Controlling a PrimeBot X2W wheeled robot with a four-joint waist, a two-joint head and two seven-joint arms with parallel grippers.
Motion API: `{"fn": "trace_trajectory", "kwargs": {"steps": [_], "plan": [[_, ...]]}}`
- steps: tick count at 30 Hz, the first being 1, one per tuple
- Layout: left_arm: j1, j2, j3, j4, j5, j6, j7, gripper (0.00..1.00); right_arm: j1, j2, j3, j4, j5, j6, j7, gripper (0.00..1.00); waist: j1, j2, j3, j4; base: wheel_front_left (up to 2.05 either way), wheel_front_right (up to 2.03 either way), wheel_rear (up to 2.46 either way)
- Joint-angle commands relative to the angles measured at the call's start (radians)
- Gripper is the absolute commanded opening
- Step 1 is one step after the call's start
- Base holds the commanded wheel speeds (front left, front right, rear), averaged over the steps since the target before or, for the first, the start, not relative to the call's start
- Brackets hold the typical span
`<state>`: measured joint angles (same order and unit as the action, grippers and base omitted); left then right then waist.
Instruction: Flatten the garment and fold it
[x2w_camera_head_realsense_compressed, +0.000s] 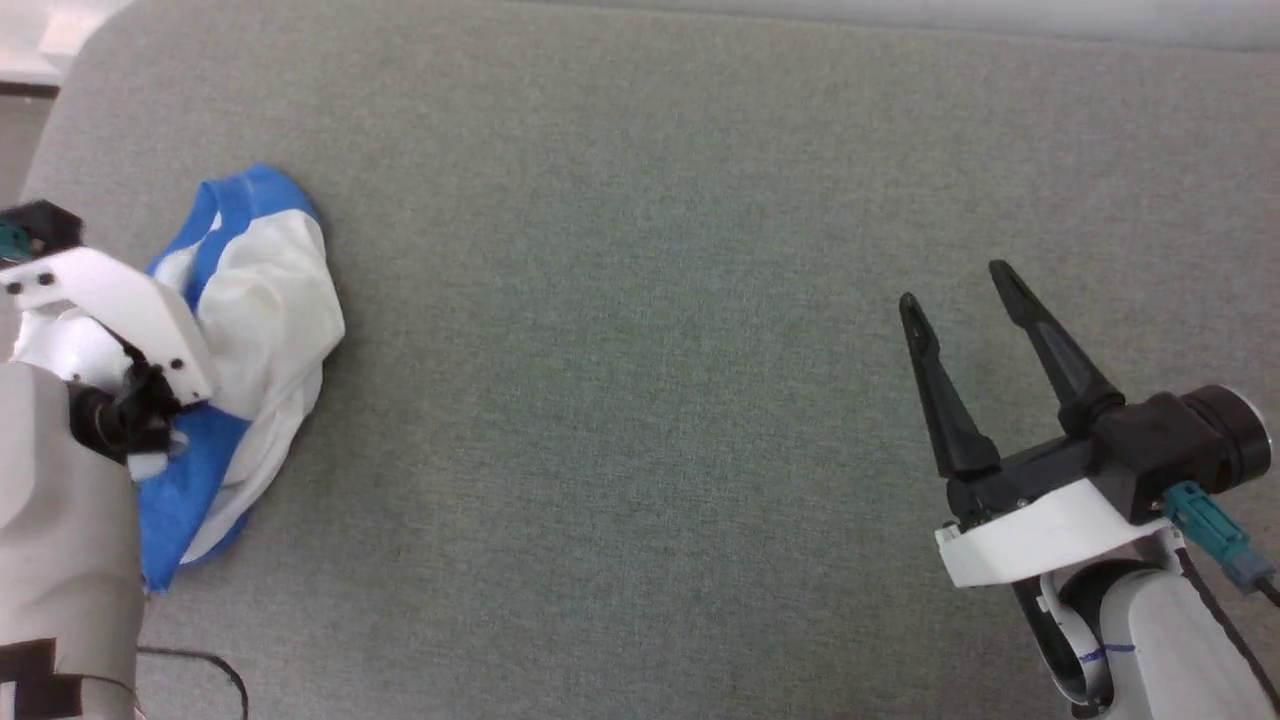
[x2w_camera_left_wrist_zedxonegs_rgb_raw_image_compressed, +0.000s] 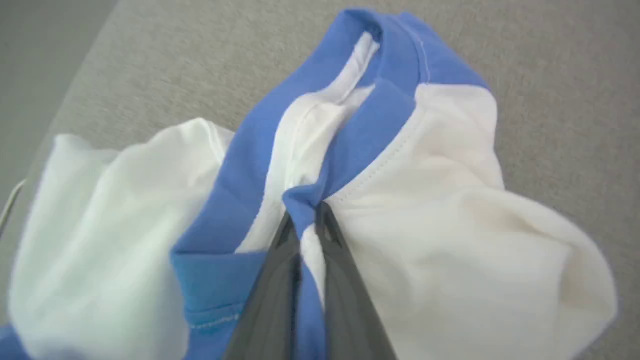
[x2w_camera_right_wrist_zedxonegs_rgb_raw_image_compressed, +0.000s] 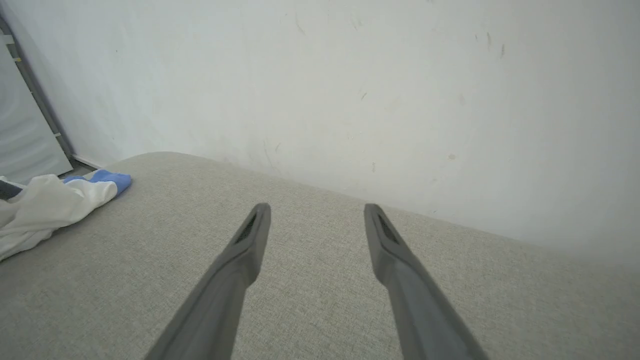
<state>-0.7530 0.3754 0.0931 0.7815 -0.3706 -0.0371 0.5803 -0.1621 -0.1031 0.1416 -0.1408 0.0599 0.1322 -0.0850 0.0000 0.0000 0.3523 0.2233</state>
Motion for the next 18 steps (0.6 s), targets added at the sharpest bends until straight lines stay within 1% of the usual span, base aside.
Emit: {"fn": "trace_trajectory", "kwargs": {"steps": [1,3,6,7,8,9,11,12,13,14,15,17,18], "plan": [[0.001,0.017,-0.003,-0.024,0.023,0.026,-0.04,0.0,0.009,0.007,-0.003,0.005,-0.001,-0.002,-0.01,1.0,0.0,0.0,-0.057,-0.007,0.0,0.0,0.0],[-0.021,0.022,-0.006,-0.071,0.048,0.061,-0.112,0.0,0.017,0.014,-0.01,0.01,-0.011,-0.002,-0.014,1.0,0.0,0.0,-0.081,-0.011,0.0,0.0,0.0],[-0.052,0.029,-0.024,-0.157,0.085,0.079,-0.21,0.0,0.029,0.026,-0.025,0.022,-0.017,-0.002,-0.022,1.0,0.0,0.0,-0.118,-0.028,0.0,0.0,0.0],[-0.052,0.029,-0.024,-0.157,0.085,0.079,-0.21,0.0,0.029,0.026,-0.025,0.022,-0.017,-0.002,-0.022,1.0,0.0,0.0,-0.118,-0.028,0.0,0.0,0.0],[-0.074,0.038,-0.032,-0.215,0.105,0.079,-0.287,0.0,0.037,0.034,-0.033,0.026,-0.017,-0.002,-0.025,1.0,0.0,0.0,-0.138,-0.046,0.0,0.0,0.0],[-0.084,0.039,-0.037,-0.244,0.114,0.079,-0.327,0.0,0.041,0.037,-0.037,0.028,-0.018,-0.002,-0.028,1.0,0.0,0.0,-0.149,-0.058,0.0,0.0,0.0],[-0.105,0.038,-0.048,-0.295,0.128,0.076,-0.399,0.0,0.049,0.043,-0.047,0.029,-0.018,-0.002,-0.033,1.0,0.0,0.0,-0.165,-0.079,0.0,0.0,0.0],[-0.105,0.038,-0.048,-0.295,0.128,0.076,-0.399,0.0,0.049,0.043,-0.047,0.029,-0.018,-0.002,-0.033,1.0,0.0,0.0,-0.165,-0.079,0.0,0.0,0.0],[-0.125,0.027,-0.062,-0.341,0.138,0.074,-0.461,0.0,0.057,0.047,-0.057,0.03,-0.018,-0.002,-0.036,1.0,0.0,0.0,-0.181,-0.106,0.0,0.0,0.0],[-0.125,0.027,-0.062,-0.341,0.138,0.074,-0.461,0.0,0.057,0.047,-0.057,0.03,-0.018,-0.002,-0.036,1.0,0.0,0.0,-0.181,-0.106,0.0,0.0,0.0],[-0.14,0.01,-0.078,-0.385,0.144,0.07,-0.515,0.0,0.065,0.049,-0.071,0.031,-0.021,-0.002,-0.039,1.0,0.0,0.0,-0.195,-0.135,0.0,0.0,0.0],[-0.15,-0.015,-0.098,-0.428,0.148,0.066,-0.555,0.0,0.072,0.051,-0.083,0.03,-0.022,-0.002,-0.041,1.0,0.0,0.0,-0.204,-0.165,0.0,0.0,0.0],[-0.15,-0.015,-0.098,-0.428,0.148,0.066,-0.555,0.0,0.072,0.051,-0.083,0.03,-0.022,-0.002,-0.041,1.0,0.0,0.0,-0.204,-0.165,0.0,0.0,0.0]]}}
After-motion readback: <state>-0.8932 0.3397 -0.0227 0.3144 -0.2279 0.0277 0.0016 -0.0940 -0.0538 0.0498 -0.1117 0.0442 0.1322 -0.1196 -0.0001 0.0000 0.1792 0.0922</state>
